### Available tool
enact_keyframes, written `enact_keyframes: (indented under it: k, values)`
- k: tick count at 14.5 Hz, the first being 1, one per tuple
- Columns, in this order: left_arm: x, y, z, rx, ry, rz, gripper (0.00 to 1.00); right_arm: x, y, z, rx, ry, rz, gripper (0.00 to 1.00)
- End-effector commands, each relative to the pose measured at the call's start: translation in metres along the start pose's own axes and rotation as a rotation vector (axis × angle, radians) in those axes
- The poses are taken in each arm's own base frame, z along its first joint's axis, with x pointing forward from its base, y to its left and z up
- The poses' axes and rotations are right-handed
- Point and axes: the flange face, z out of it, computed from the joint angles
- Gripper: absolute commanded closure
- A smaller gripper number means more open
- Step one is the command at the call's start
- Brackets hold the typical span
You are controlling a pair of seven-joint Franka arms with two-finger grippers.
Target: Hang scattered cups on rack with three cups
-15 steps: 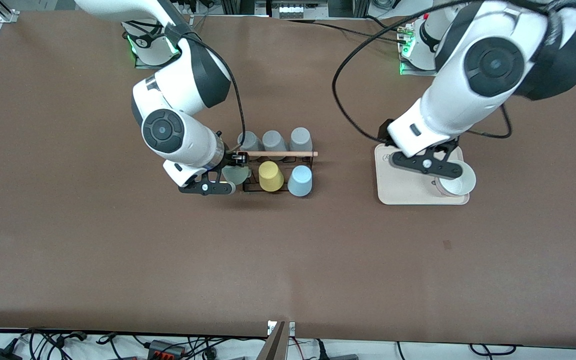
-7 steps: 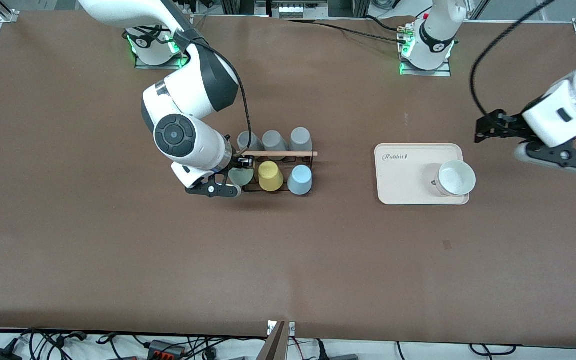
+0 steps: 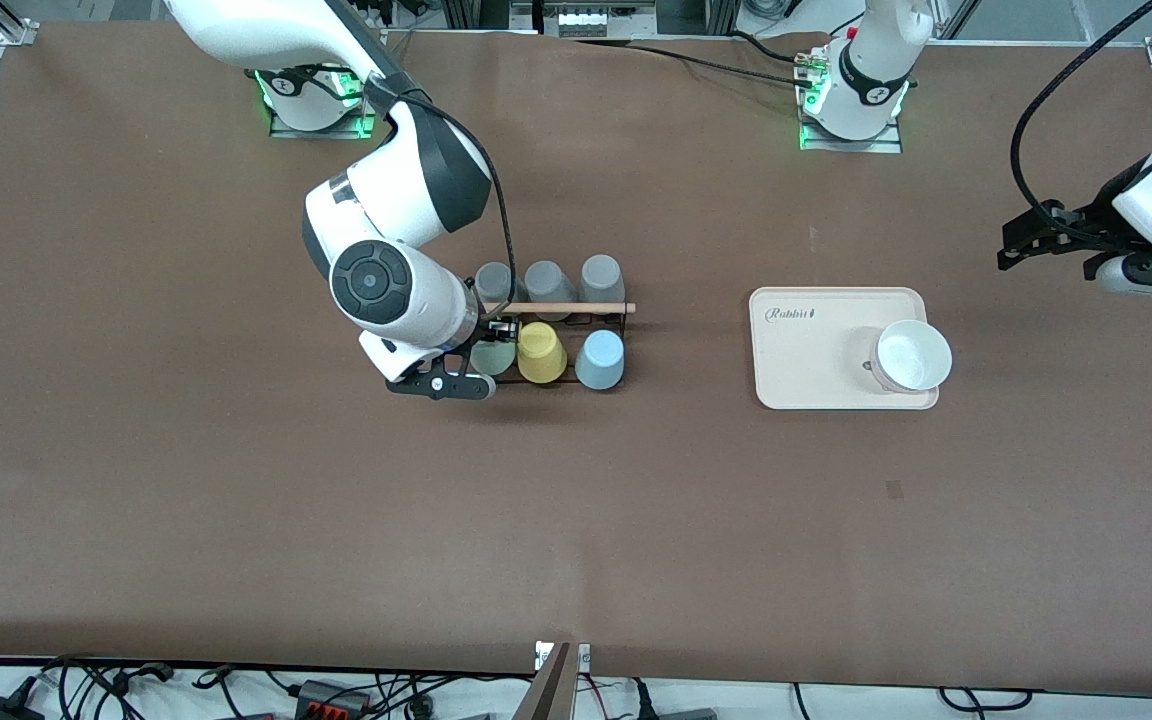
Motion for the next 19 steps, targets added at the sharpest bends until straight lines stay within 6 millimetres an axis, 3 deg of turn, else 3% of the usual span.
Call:
enact_keyframes:
  k: [1, 3, 9, 10, 11, 13, 15, 19]
  values:
    - [-0.004, -0.022, 0.001, -0.017, 0.005, -0.010, 0.00, 0.000, -0.012, 0.005, -0.001, 0.004, 0.008, 1.00]
    - [-0.005, -0.037, 0.003, -0.019, 0.002, -0.031, 0.00, 0.001, -0.013, 0.011, -0.014, 0.004, 0.001, 1.00]
    - [-0.008, -0.025, 0.008, -0.012, -0.055, -0.043, 0.00, 0.005, -0.010, 0.022, -0.042, 0.004, 0.008, 1.00]
    - [-0.009, -0.019, 0.009, -0.011, -0.067, -0.034, 0.00, 0.006, -0.008, 0.024, -0.044, 0.002, 0.014, 0.67]
    - [-0.012, -0.019, 0.008, -0.014, -0.086, -0.032, 0.00, 0.008, -0.005, 0.019, -0.044, 0.007, 0.017, 0.01]
    - [-0.015, -0.019, -0.010, -0.013, -0.083, -0.033, 0.00, 0.007, -0.003, 0.007, -0.037, 0.019, 0.015, 0.00]
    - [-0.018, -0.020, -0.012, -0.015, -0.096, -0.034, 0.00, 0.009, 0.003, -0.004, -0.032, 0.031, 0.024, 0.00]
    - [-0.010, -0.006, -0.002, -0.019, -0.117, -0.006, 0.00, 0.021, 0.034, -0.062, -0.038, 0.144, 0.055, 0.00]
